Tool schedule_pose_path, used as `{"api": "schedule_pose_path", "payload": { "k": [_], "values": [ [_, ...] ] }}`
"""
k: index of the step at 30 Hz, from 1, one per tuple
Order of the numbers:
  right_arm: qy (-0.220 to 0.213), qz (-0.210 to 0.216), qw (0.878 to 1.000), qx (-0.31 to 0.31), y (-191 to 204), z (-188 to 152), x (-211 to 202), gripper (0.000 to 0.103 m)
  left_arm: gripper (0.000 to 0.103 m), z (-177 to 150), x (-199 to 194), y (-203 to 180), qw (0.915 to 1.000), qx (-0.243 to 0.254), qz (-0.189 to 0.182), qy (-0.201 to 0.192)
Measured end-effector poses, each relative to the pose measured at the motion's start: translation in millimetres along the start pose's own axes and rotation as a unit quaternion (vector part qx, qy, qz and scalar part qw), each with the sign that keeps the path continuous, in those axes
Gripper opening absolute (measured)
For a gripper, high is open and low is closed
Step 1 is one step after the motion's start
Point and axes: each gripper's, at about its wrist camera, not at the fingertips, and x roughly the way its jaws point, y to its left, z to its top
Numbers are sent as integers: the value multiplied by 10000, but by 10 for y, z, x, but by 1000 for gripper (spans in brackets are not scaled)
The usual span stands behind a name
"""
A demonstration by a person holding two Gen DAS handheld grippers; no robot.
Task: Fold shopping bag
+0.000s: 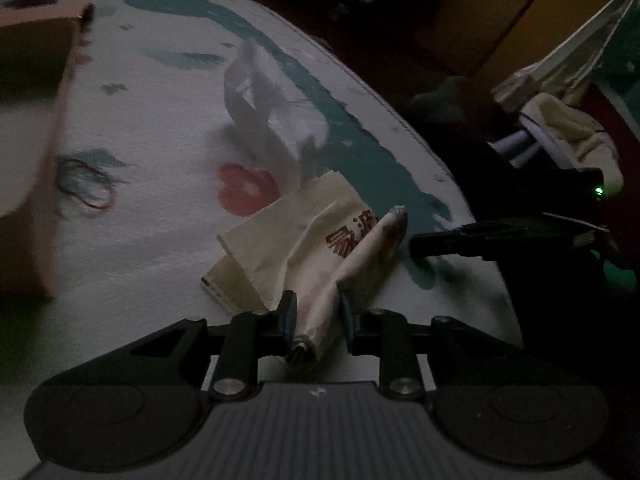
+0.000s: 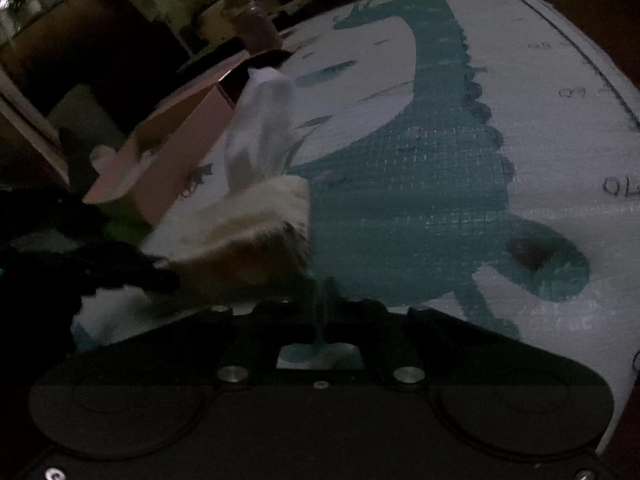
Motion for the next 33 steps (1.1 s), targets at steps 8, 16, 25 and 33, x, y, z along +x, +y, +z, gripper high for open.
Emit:
{"api": "schedule_pose_path", "payload": {
  "k": [8,16,25,33],
  "values": [
    [-658,-171,9888,-1329,342,72,-135,15,22,23,67,-113,9982,564,12,209],
    [-811,-92,9786,-1889,287,170,-145,33,21,-20,157,11,9896,430,-1212,650],
    [-424,-371,9806,-1876,204,170,124,32,21,-67,247,267,9811,-521,-1745,653],
    [-840,-99,9800,-1801,279,136,-295,32,21,-129,220,315,9810,-821,-1672,532]
  ]
}}
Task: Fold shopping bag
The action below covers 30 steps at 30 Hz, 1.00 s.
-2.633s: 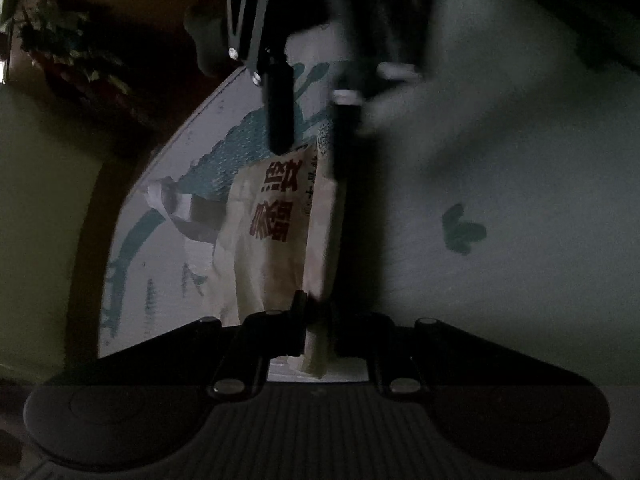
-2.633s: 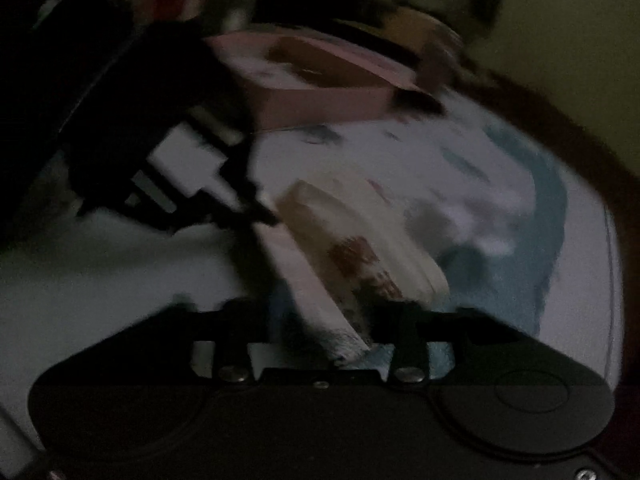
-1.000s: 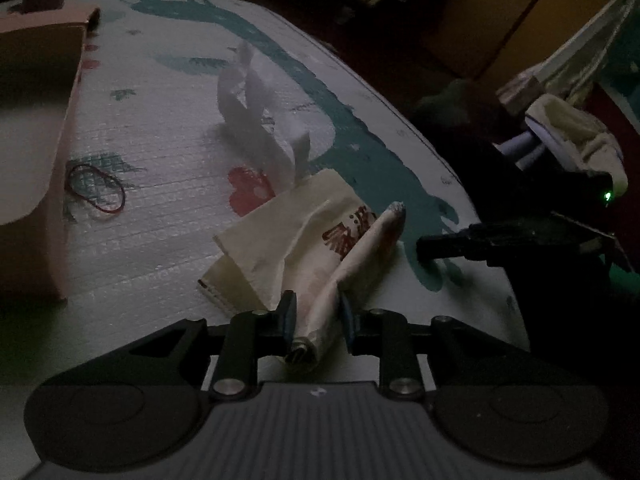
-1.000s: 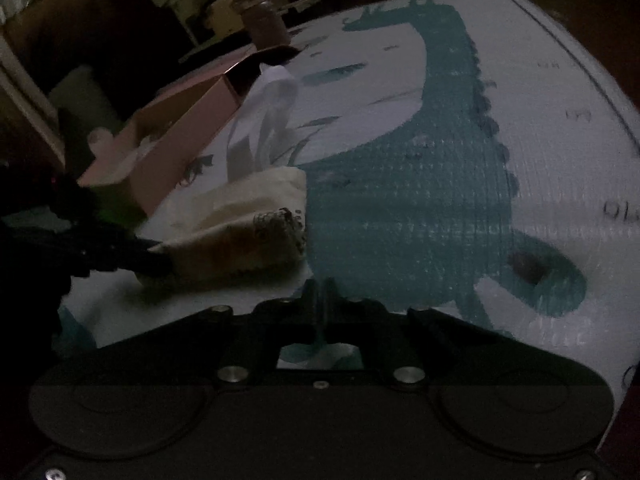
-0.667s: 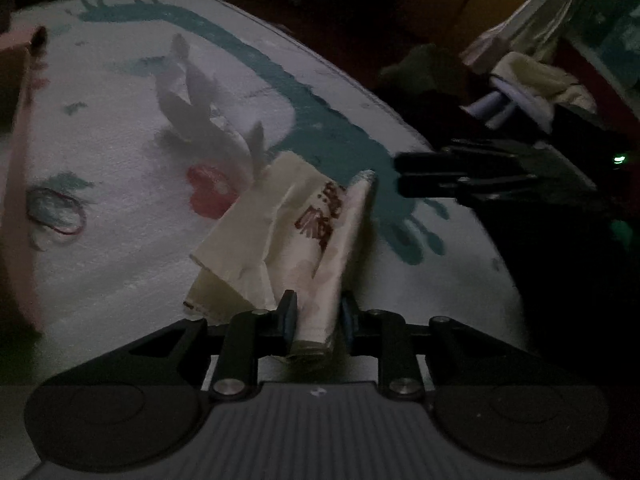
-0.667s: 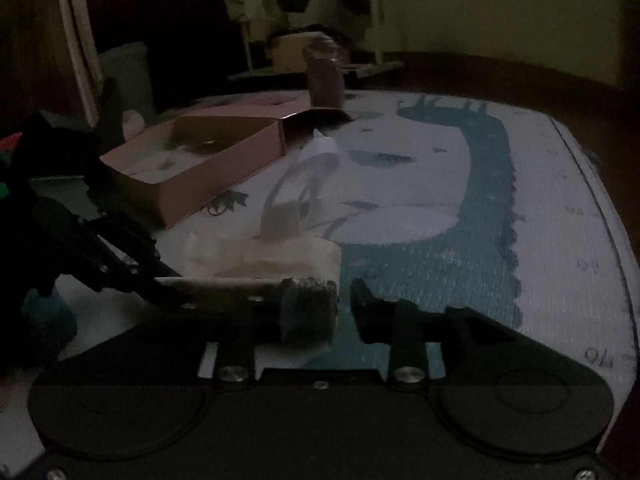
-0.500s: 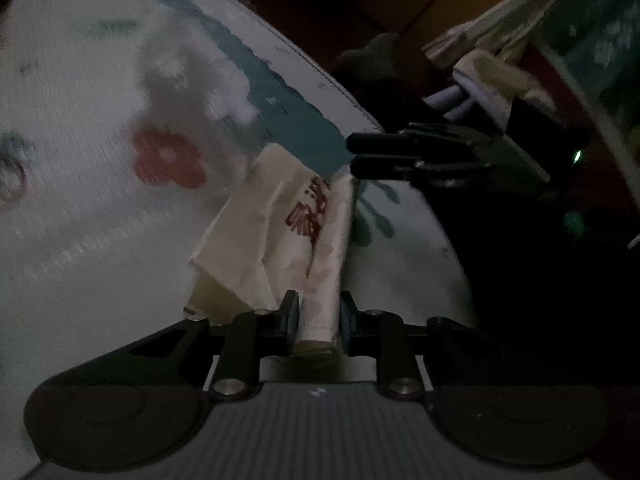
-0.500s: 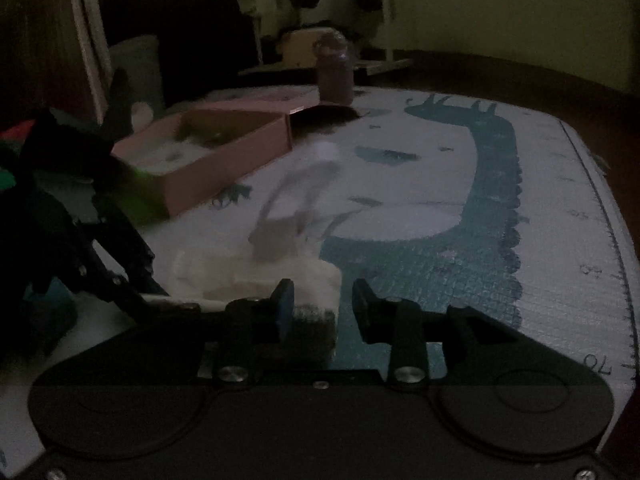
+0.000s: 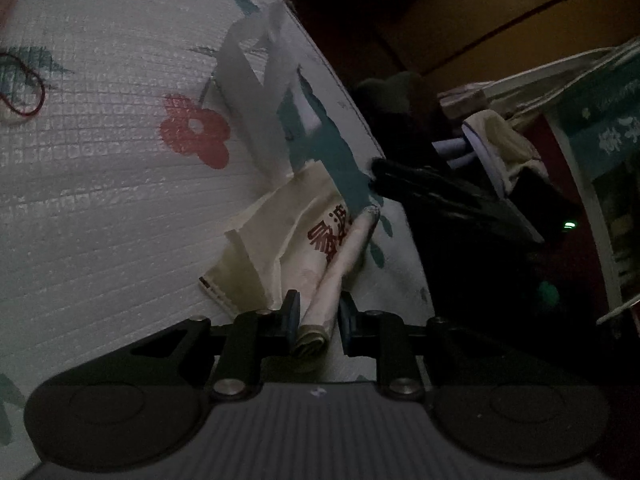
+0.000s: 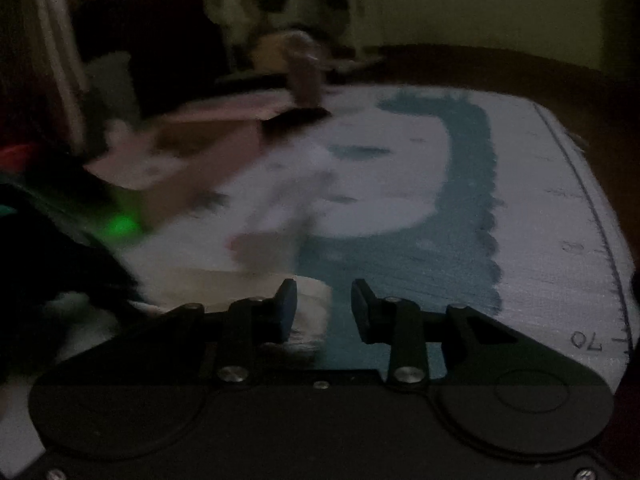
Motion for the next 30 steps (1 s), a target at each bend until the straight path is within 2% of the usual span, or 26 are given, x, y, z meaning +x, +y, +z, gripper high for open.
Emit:
{"api": "schedule_pose_path", "payload": {
  "k": [4,10,17,20,22,24,27,28,30],
  "values": [
    [196,198,9988,-409,137,-49,2,32,21,18,3,2,10000,-5,-13,16],
    [349,79,9980,-527,149,-97,152,31,20,19,25,-16,10000,-66,12,-29],
    [517,-37,9985,-198,77,-119,302,30,20,33,59,-57,9999,-129,52,-62],
    [530,-67,9984,-178,89,-127,332,30,21,27,27,-119,9995,-130,259,-150],
    [532,-104,9982,-240,119,-136,341,30,21,21,-26,-239,9980,143,607,-89],
    [544,-121,9980,-292,153,-136,352,30,21,12,-79,-408,9921,651,1071,45],
    [572,-249,9976,-294,200,-136,367,30,21,-19,-135,-644,9741,1384,1789,35],
    [583,-290,9976,-227,206,-137,365,30,21,-38,-148,-732,9654,1663,2010,-8],
    [603,-358,9975,-119,216,-136,363,30,21,-121,-119,-1017,9376,2499,2400,-287]
  ]
}}
